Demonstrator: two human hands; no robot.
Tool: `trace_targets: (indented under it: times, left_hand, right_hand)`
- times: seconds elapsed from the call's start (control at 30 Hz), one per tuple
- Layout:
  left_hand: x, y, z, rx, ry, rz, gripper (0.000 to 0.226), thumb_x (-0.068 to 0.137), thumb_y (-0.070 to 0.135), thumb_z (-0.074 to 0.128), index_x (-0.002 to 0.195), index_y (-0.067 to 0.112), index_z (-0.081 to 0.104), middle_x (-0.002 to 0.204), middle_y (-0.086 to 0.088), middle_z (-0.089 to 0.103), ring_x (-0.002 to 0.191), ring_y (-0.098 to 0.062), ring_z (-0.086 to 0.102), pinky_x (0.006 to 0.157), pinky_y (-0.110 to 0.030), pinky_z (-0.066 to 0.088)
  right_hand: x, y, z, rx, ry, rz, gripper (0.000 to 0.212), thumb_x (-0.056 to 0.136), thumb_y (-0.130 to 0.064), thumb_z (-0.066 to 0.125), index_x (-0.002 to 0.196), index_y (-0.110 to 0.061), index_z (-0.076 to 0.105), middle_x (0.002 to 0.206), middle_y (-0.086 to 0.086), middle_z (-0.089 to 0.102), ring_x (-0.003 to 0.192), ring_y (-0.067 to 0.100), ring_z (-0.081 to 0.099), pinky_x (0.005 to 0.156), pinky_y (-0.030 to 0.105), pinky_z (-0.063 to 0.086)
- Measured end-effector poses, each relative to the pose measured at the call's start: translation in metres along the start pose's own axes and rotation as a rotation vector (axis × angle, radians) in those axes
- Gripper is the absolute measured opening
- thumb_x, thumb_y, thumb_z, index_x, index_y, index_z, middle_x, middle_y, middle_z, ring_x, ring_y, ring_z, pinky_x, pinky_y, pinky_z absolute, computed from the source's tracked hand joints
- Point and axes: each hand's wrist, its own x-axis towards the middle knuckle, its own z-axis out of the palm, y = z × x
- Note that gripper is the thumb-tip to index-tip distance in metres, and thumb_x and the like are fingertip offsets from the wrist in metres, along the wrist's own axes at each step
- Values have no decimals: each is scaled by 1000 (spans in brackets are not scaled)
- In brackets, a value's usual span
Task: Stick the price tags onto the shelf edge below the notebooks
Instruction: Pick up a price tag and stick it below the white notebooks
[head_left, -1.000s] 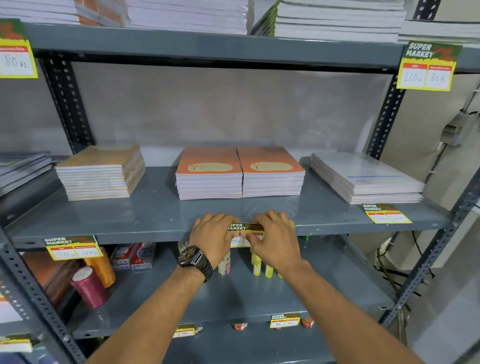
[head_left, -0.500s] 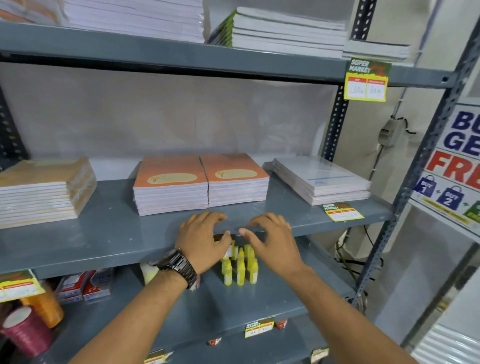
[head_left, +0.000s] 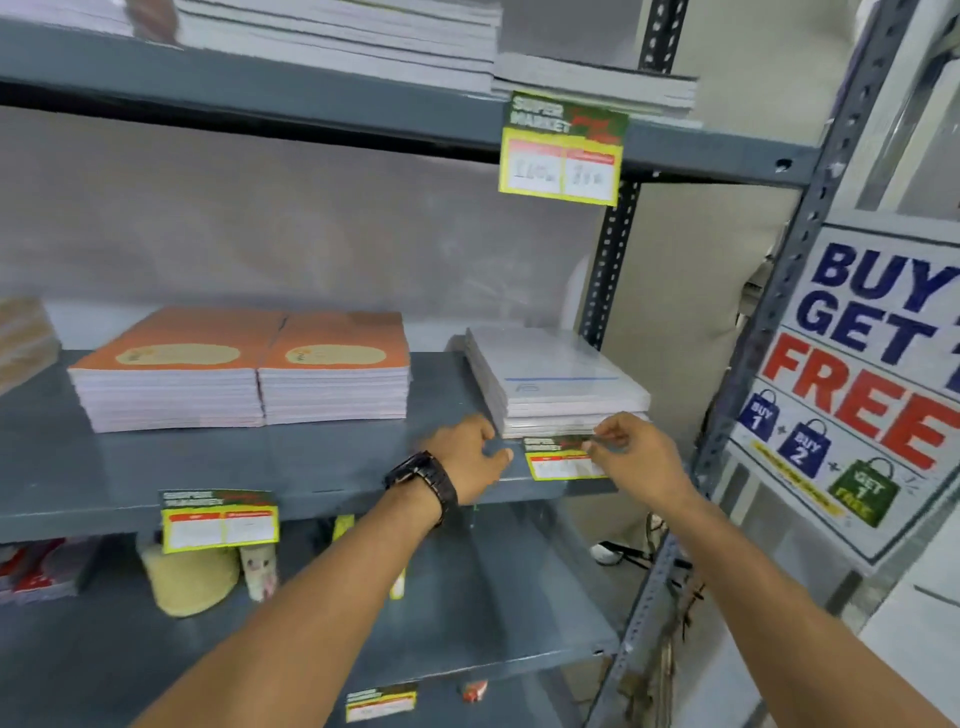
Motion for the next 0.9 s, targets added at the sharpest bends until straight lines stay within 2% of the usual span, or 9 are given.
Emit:
trace_targets:
  times: [0.13, 0.27, 0.33, 0.4, 0.47, 0.53, 0.63, 0.77, 0.9]
  left_hand:
    - [23, 26, 25, -21, 82, -80, 41, 67, 55, 56, 100, 30, 56, 106, -4, 69, 93, -29, 64, 86, -41, 54]
    - [25, 40, 28, 95, 170, -161, 31, 75, 46, 56, 95, 23, 61, 100, -5, 70, 90, -32, 64, 81, -42, 56]
    - [21, 46, 29, 213, 223, -168, 30, 77, 44, 55, 91, 19, 64, 96, -6, 71, 90, -33, 64, 80, -43, 56]
    - [17, 48, 32, 225, 214, -185, 31, 76, 46, 56, 83, 17, 66, 89, -5, 72, 84, -32, 65, 77, -42, 57]
    - [15, 49, 36, 182, 167, -195, 35, 73, 51, 58, 84, 18, 65, 88, -4, 72, 82, -30, 65, 77, -40, 57]
    - [16, 51, 38, 66, 124, -190, 44, 67, 57, 63, 93, 21, 65, 96, -2, 71, 89, -28, 65, 83, -40, 56]
    - [13, 56, 38, -104, 75, -161, 40, 71, 43, 76, 102, 22, 64, 97, -2, 70, 89, -22, 65, 82, -36, 54]
    - [-6, 55, 33, -296, 149, -101, 25, 71, 26, 82, 86, 24, 61, 78, 2, 66, 72, -14, 63, 61, -25, 48]
    - [-37, 50, 57, -164, 197, -41, 17, 70, 27, 80, 73, 26, 63, 69, 6, 66, 64, -12, 61, 62, -27, 51]
  right_hand:
    - [21, 21, -8, -137, -237, -120, 30, 78, -29, 75, 102, -14, 64, 100, 3, 68, 95, 22, 63, 81, 32, 48]
    - [29, 18, -8, -76, -265, -147, 35, 77, -33, 77, 106, -16, 65, 101, -1, 67, 95, 17, 62, 78, 26, 45]
    - [33, 19, -6, -33, -264, -134, 37, 74, -33, 79, 104, -17, 65, 99, -2, 67, 94, 16, 63, 81, 28, 48]
    - [36, 18, -2, -20, -259, -120, 35, 71, -30, 82, 100, -20, 65, 93, -5, 66, 90, 15, 62, 81, 30, 50]
    - [38, 18, 1, 53, -246, -105, 29, 67, -20, 83, 89, -26, 65, 85, -5, 66, 83, 16, 62, 73, 28, 49]
    - [40, 14, 2, 193, -269, -58, 27, 70, -7, 81, 83, -27, 68, 81, -2, 68, 78, 16, 63, 70, 23, 50]
    - [33, 7, -6, 405, -357, 8, 23, 81, 3, 71, 89, -18, 75, 93, 11, 75, 81, 18, 67, 83, 33, 58]
    - [9, 11, -20, 471, -314, -53, 18, 86, -2, 68, 91, -17, 75, 94, 11, 76, 85, 21, 68, 83, 36, 56]
    - [-23, 32, -11, 315, -282, -134, 15, 80, -7, 76, 85, -21, 74, 82, -3, 75, 78, 15, 68, 74, 31, 55]
